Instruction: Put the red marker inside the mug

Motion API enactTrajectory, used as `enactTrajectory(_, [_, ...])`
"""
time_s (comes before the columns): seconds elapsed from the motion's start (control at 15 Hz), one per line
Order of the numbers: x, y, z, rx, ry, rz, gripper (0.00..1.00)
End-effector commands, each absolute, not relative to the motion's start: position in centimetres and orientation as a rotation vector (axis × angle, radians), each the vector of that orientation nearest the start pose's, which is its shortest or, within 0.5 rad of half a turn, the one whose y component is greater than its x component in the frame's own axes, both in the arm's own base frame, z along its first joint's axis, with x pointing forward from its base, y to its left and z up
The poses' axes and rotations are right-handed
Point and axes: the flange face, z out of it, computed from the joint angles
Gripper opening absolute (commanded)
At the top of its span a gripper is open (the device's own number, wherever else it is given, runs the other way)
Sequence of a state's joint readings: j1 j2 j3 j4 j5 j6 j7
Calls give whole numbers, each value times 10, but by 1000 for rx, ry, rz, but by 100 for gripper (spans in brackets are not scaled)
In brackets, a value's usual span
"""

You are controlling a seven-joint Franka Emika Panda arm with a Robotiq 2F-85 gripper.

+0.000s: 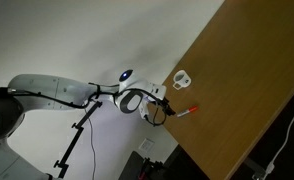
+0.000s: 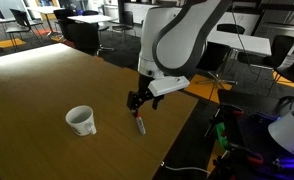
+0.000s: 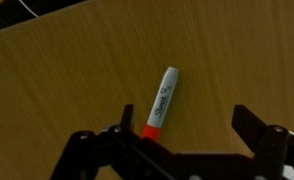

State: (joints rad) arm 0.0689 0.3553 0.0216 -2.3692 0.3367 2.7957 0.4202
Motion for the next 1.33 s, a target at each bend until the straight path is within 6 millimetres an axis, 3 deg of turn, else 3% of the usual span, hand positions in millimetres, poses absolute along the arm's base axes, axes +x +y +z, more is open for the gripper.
enactTrajectory(0.0, [509, 25, 177, -2834, 1010, -83, 100])
enactTrajectory(0.4, [516, 14, 164, -2778, 1121, -133, 100])
enactTrajectory(1.27, [544, 12, 113, -2709, 1379, -148, 100])
